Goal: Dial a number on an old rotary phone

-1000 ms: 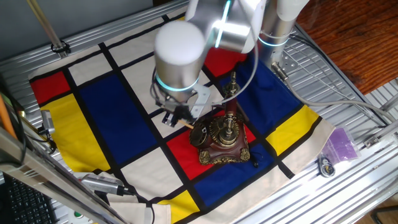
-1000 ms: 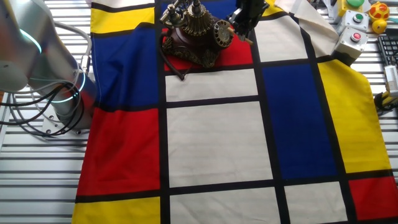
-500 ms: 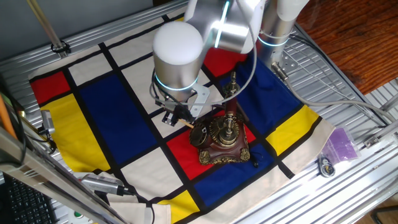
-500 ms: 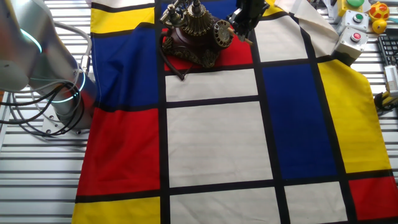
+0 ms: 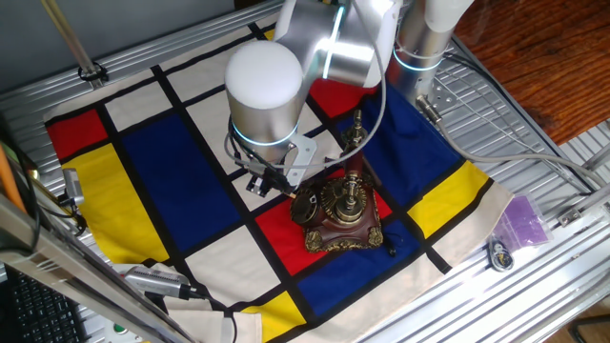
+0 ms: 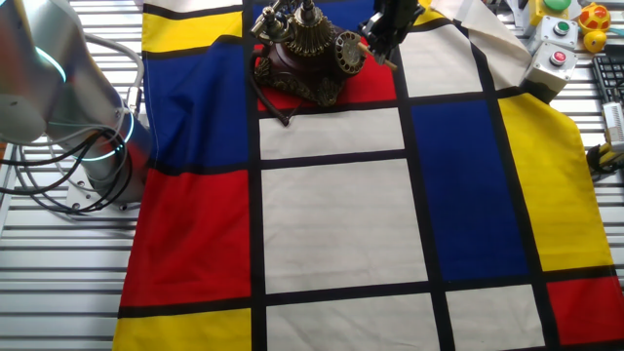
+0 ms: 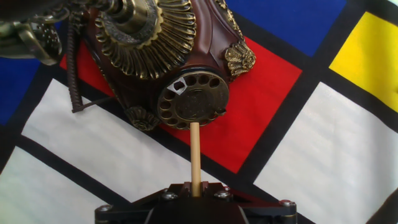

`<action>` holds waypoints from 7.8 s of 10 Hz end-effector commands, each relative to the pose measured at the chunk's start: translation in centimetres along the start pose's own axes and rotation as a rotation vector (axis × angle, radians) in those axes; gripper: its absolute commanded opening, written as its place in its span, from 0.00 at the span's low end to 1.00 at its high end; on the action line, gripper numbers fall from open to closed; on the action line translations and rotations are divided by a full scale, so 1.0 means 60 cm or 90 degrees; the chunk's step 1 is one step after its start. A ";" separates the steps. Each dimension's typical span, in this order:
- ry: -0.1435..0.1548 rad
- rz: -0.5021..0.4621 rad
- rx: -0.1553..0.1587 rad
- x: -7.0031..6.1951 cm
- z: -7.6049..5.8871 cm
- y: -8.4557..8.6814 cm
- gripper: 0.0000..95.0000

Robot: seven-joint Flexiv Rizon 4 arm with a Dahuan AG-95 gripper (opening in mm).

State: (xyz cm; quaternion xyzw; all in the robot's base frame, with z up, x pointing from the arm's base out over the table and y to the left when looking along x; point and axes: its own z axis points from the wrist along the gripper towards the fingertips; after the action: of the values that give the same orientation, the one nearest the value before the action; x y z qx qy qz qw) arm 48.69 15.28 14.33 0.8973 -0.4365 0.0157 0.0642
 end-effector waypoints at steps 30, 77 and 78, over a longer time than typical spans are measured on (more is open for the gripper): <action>0.028 -0.013 -0.019 -0.073 0.025 0.004 0.00; 0.131 0.183 -0.081 -0.084 0.026 -0.021 0.00; 0.132 0.184 -0.081 -0.084 0.026 -0.021 0.00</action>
State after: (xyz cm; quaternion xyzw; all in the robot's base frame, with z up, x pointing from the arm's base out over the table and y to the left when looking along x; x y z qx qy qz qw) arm 46.58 19.81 12.22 0.8128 -0.5517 0.0896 0.1643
